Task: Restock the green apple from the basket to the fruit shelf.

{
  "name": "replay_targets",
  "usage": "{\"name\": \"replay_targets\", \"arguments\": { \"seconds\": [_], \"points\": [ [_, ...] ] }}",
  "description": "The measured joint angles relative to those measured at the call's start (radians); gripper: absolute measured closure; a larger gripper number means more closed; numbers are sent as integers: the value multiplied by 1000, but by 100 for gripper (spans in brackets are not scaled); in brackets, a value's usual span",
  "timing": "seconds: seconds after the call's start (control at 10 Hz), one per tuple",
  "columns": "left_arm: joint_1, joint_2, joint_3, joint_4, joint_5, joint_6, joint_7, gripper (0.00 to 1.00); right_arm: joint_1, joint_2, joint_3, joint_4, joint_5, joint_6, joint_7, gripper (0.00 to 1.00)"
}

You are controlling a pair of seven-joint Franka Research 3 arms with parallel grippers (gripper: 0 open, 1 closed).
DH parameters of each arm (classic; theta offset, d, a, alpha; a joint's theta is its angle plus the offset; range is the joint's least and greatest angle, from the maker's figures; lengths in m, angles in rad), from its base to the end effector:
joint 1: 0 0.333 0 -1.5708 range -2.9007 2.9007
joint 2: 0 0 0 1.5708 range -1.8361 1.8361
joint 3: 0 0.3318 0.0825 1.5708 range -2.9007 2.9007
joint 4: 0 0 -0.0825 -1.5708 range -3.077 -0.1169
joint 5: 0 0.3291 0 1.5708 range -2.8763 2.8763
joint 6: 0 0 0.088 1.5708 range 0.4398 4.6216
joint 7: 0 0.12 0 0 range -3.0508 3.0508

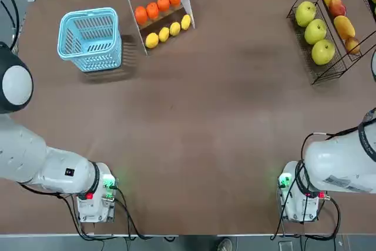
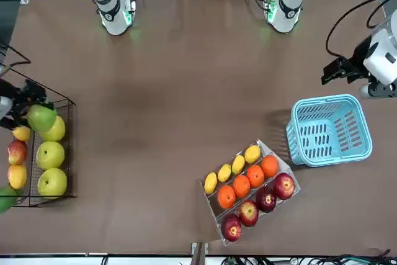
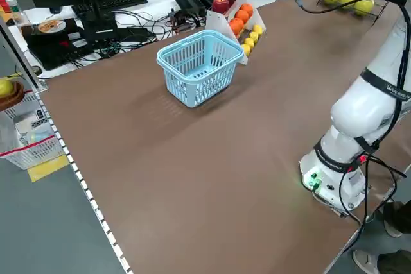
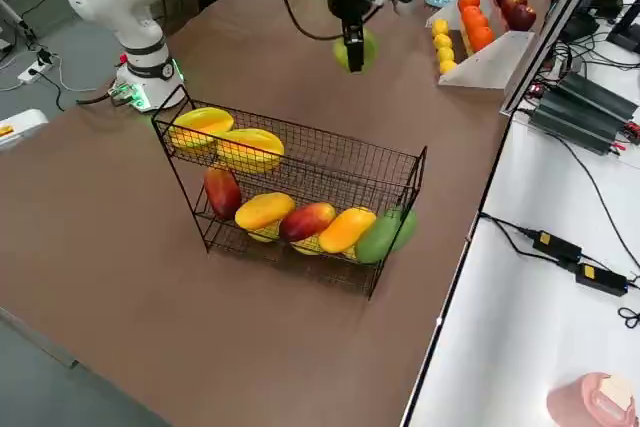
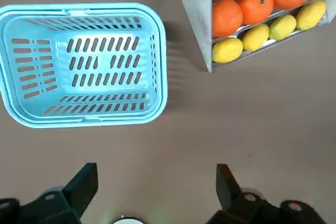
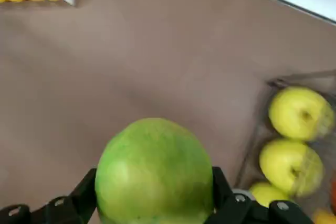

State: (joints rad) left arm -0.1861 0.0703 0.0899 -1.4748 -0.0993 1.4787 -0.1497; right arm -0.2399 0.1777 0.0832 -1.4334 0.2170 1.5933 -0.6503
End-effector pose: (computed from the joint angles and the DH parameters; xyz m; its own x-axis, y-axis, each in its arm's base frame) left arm 0.5084 -0.0637 0.6242 0.9959 0.0442 -0.0788 0.0507 -0.9953 0.0820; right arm 0.5543 -0.0665 0.5961 0.8831 0.4523 0.1248 0.4687 -0.8619 -0.1934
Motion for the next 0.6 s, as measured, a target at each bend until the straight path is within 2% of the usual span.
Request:
{"name": "replay_targets", "arguments": {
  "seconds": [0.2, 0.6],
  "points": [
    [-10, -10, -1, 2, 43, -1, 24, 0, -4, -4, 1, 121, -96, -119, 57, 12],
    [-10, -14, -3, 5, 55, -2, 52, 0, -9, 10, 2, 220, -334, -135, -4, 12]
  ]
}}
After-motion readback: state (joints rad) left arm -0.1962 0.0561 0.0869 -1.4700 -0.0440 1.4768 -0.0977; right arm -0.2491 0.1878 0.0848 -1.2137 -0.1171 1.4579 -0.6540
